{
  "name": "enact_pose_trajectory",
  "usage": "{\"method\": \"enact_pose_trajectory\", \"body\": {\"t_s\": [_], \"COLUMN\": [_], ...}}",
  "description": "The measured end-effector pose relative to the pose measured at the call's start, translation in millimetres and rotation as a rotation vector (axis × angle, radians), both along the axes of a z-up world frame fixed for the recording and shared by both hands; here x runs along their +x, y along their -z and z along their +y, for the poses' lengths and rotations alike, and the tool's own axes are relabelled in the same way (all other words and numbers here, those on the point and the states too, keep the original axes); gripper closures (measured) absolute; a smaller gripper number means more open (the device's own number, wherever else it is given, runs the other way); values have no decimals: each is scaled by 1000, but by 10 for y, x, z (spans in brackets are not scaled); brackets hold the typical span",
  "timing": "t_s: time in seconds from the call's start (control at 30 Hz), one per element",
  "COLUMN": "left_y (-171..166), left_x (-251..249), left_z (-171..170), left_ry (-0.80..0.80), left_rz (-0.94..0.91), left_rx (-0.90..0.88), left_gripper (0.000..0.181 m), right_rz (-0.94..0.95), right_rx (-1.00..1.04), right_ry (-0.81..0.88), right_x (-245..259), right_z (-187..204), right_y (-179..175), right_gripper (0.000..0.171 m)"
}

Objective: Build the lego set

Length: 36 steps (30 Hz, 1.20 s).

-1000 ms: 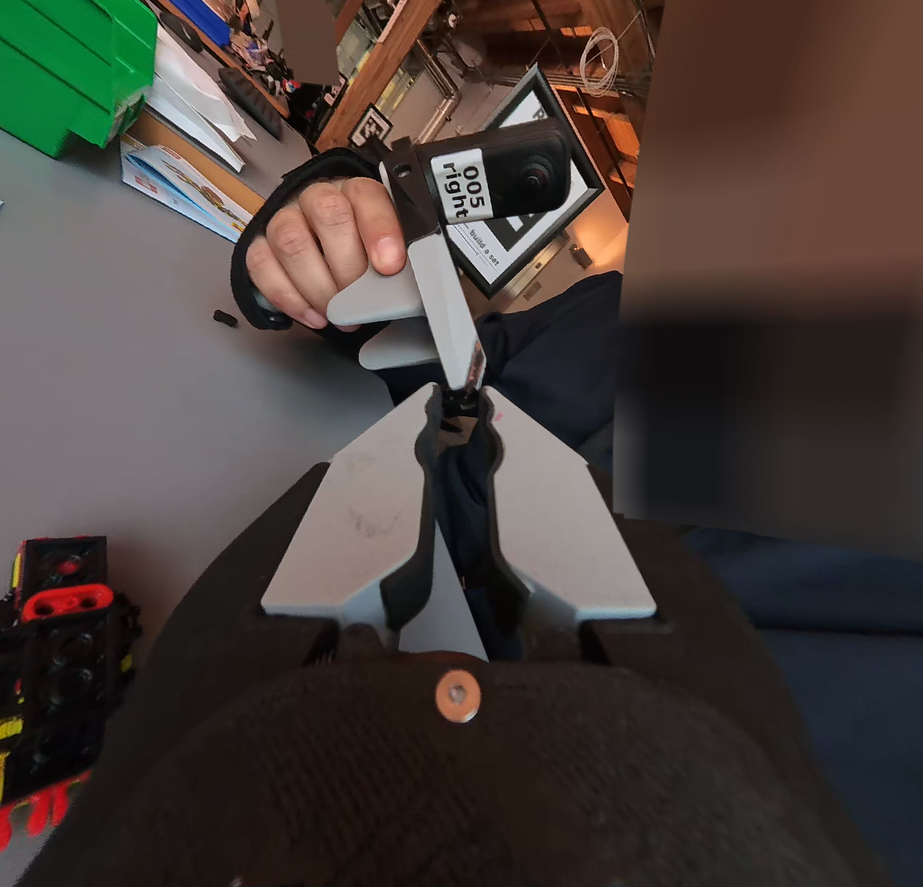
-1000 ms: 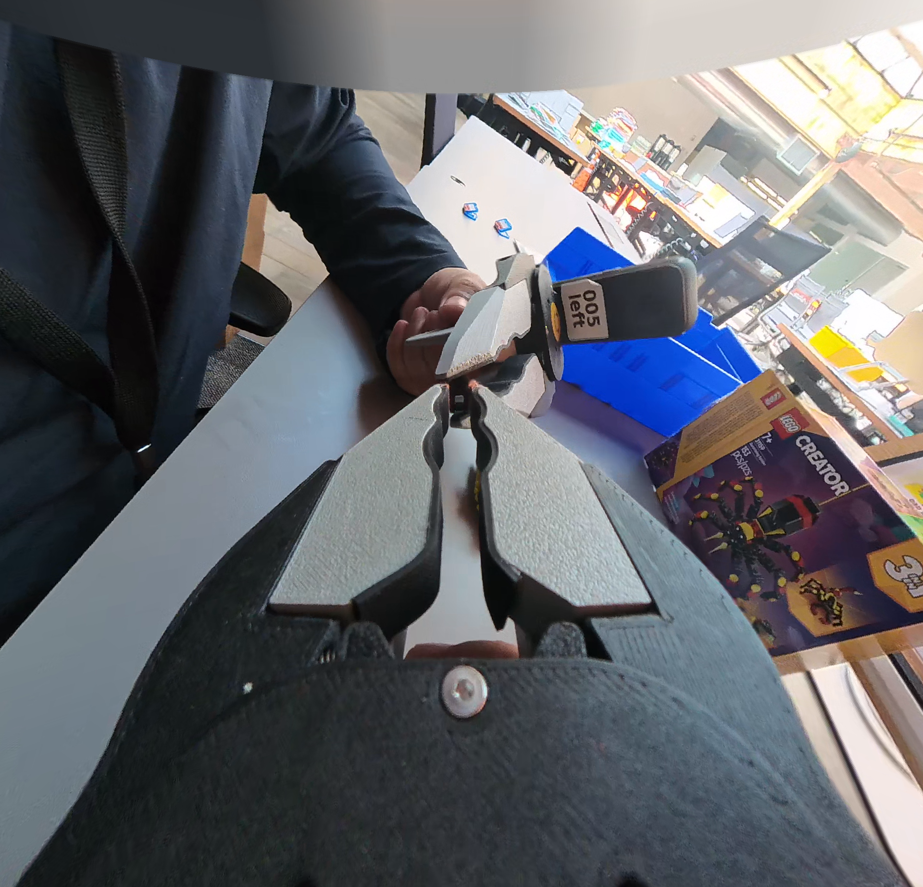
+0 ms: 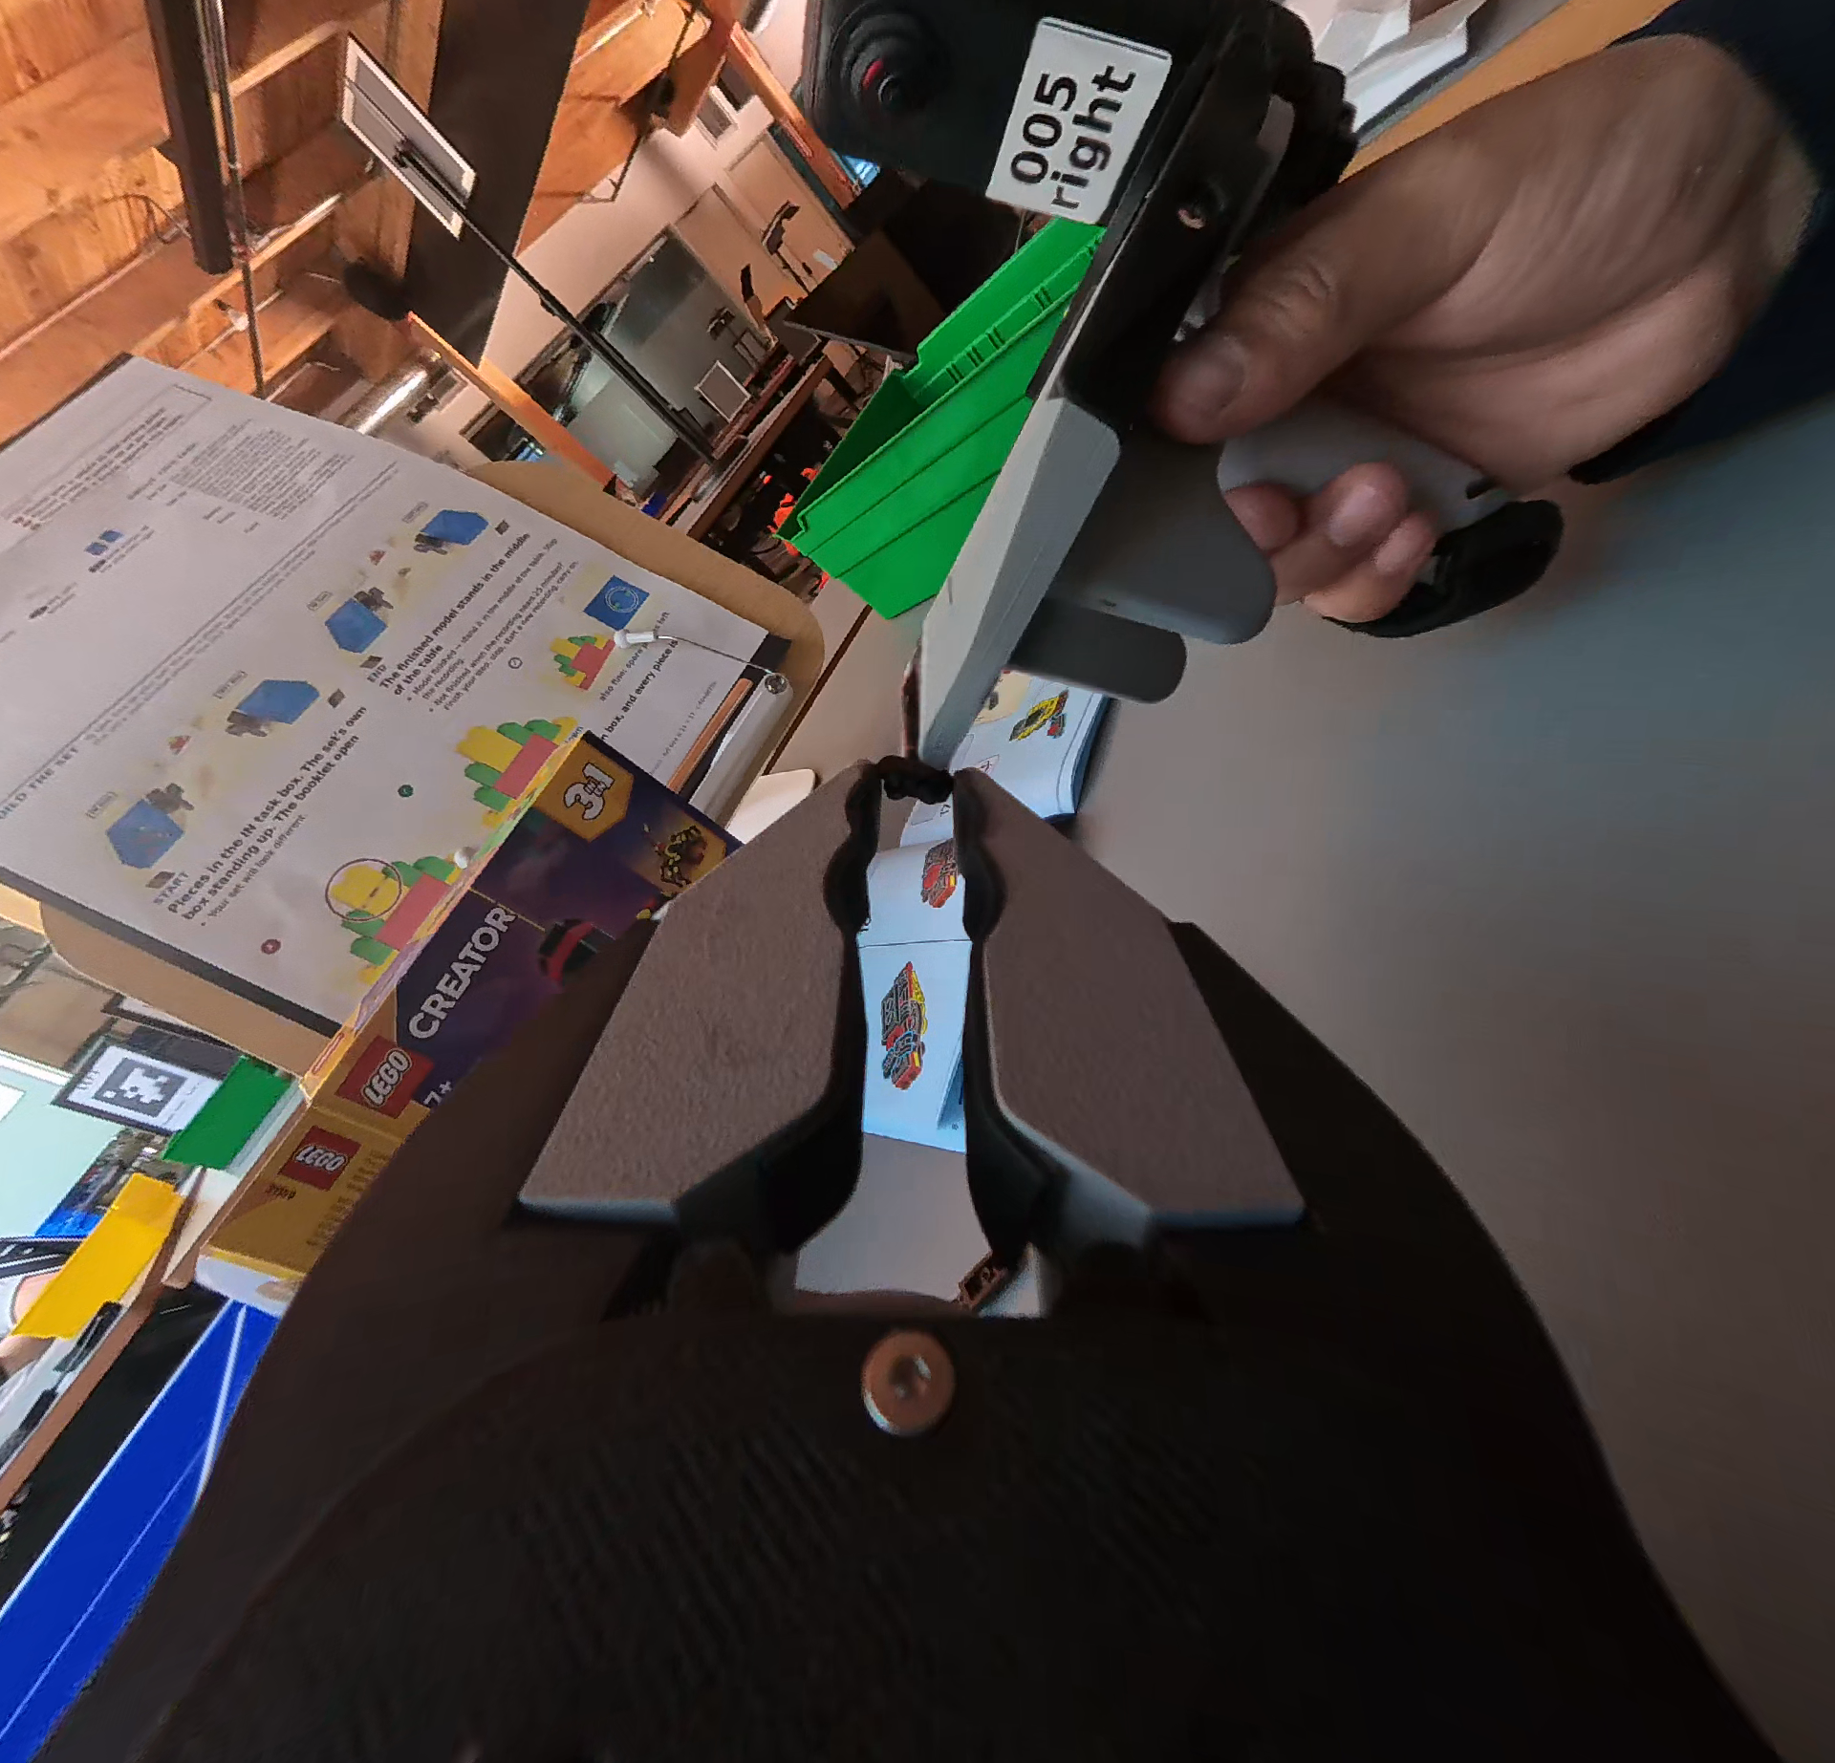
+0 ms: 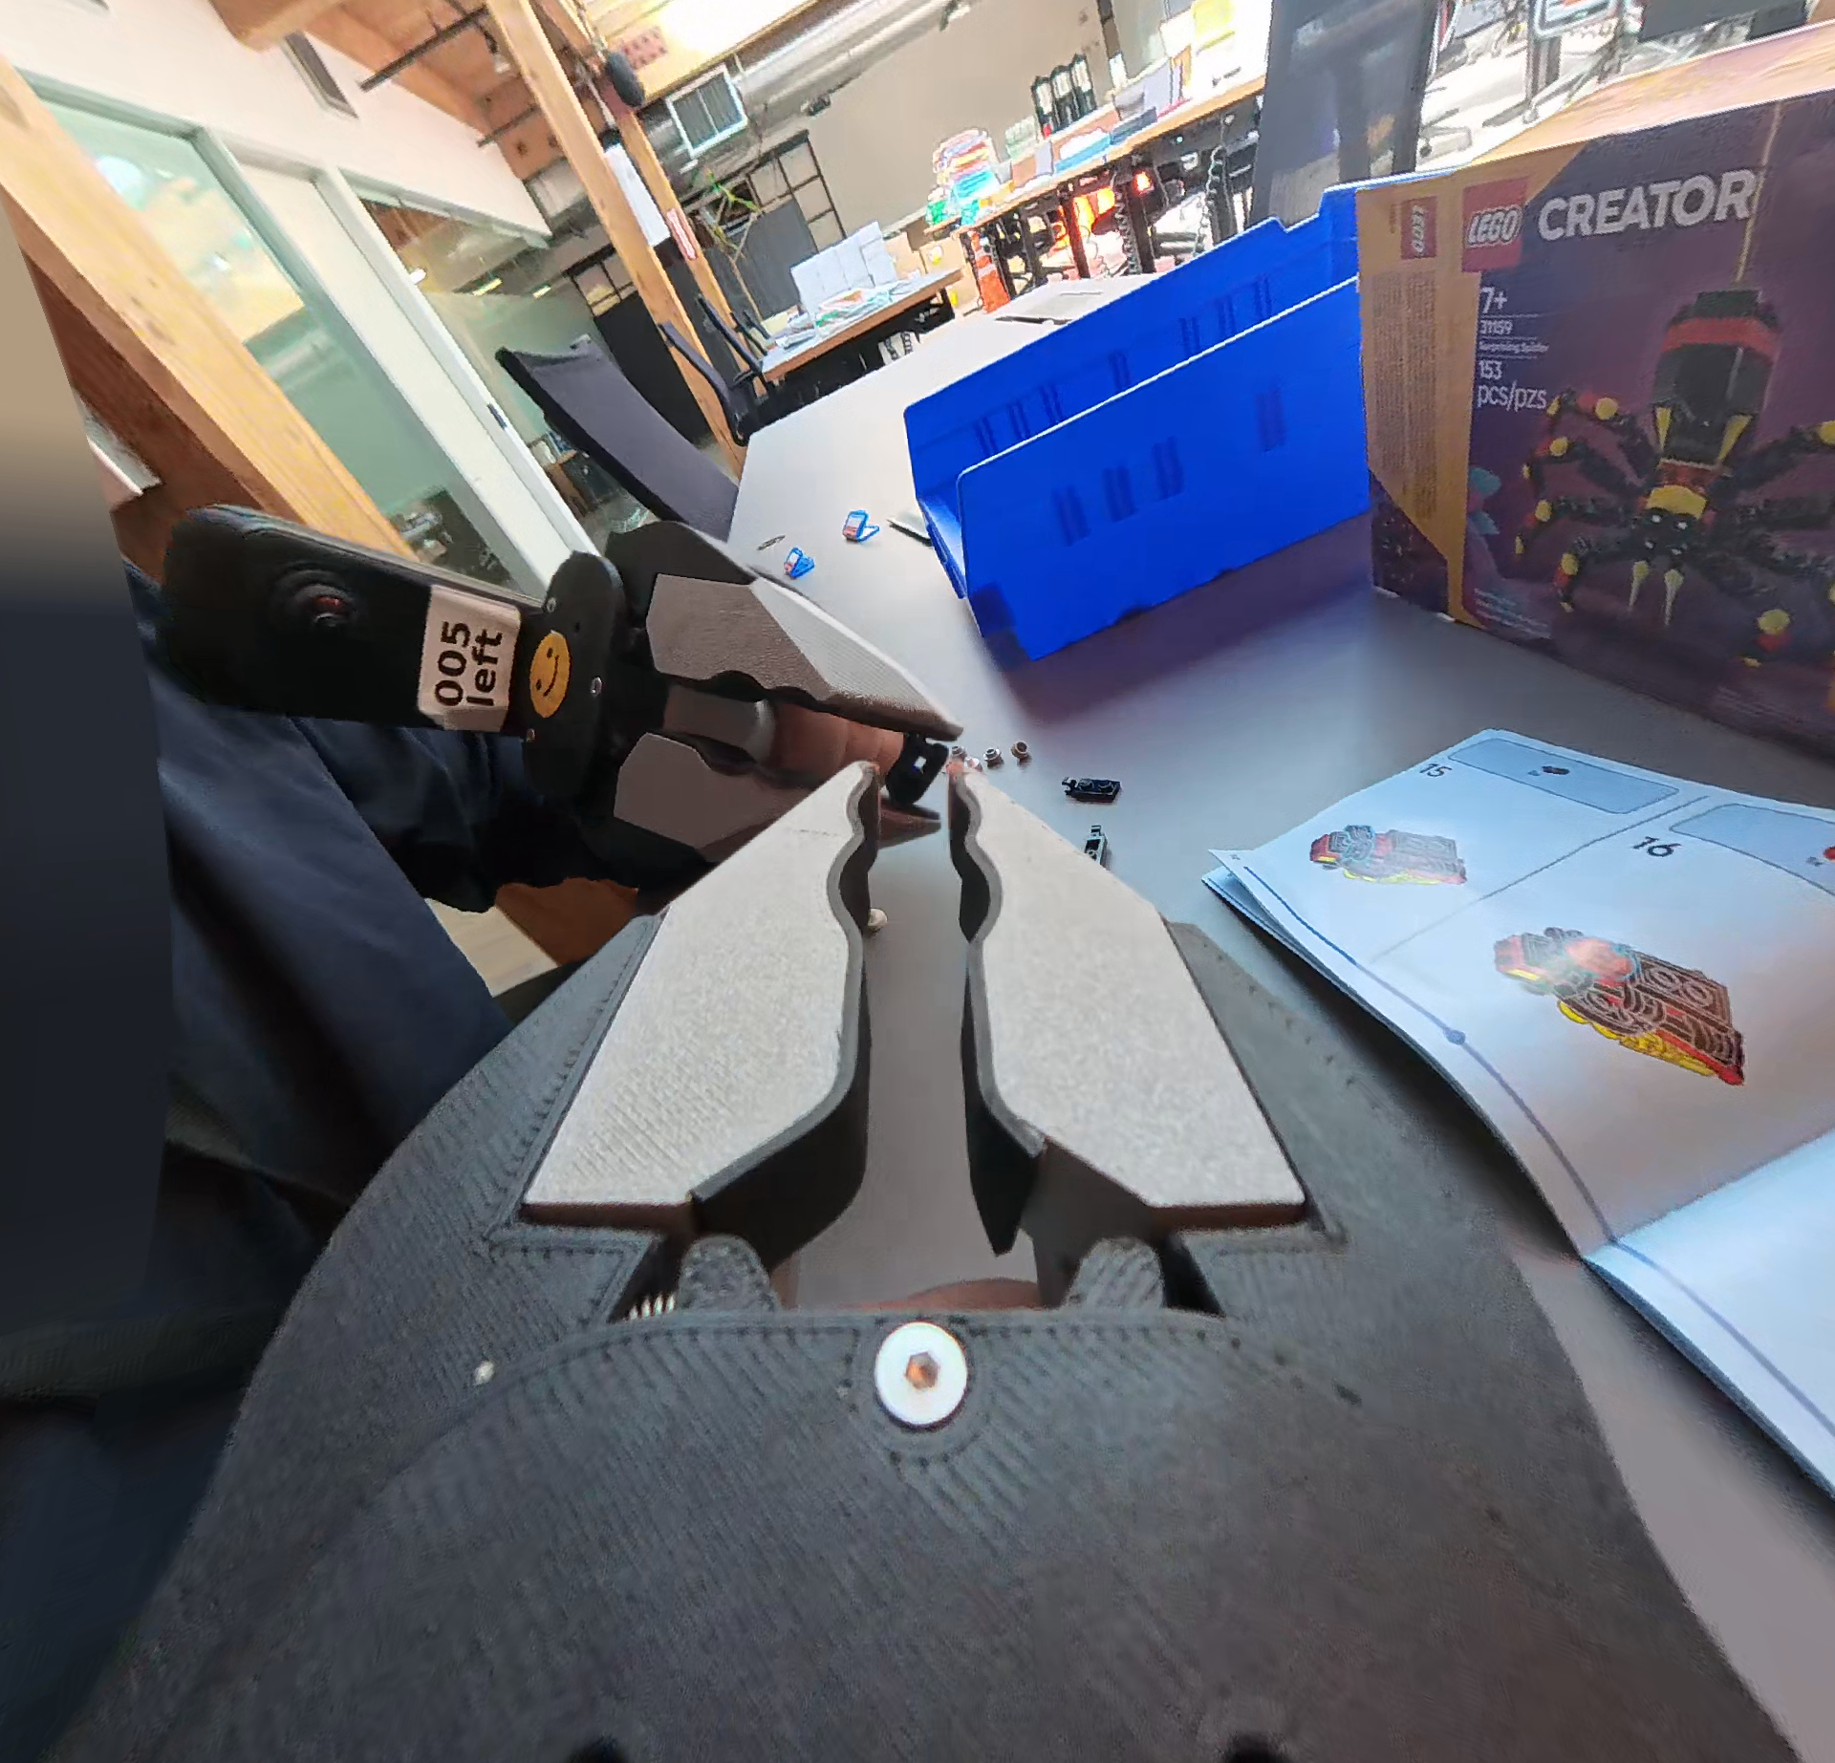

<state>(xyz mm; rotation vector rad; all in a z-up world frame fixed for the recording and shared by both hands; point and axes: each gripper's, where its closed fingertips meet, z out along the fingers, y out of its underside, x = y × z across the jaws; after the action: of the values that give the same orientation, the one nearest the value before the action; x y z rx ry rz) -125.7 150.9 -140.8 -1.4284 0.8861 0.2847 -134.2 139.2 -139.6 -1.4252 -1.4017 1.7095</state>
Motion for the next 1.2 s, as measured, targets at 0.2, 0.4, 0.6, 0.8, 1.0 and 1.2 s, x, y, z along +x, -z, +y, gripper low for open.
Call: {"method": "enact_pose_trajectory", "body": {"t_s": [0.2,0.4,0.6,0.8,1.0,1.2], "left_y": [-23,10,276,364,493,548], "left_x": [11,76,159,295,354,404], "left_z": [-12,-46,-167,-348,-392,-455], "left_ry": [-5,39,239,404,420,457], "left_rz": [2,-16,-97,-108,-36,-23], "left_rx": [17,9,-236,-314,-328,-361], "left_gripper": [169,166,167,172,177,178], "right_rz": [-7,-58,-268,-360,-403,-431], "right_rx": [-67,-92,-51,-102,-127,-120], "right_ry": [-26,-87,-207,-349,-433,-473], "right_x": [-26,26,221,331,398,440], "right_z": [-41,-50,-30,-240,-387,-453], "right_y": [-1,43,351,506,570,615], "right_gripper": [165,166,166,166,166,166]}}
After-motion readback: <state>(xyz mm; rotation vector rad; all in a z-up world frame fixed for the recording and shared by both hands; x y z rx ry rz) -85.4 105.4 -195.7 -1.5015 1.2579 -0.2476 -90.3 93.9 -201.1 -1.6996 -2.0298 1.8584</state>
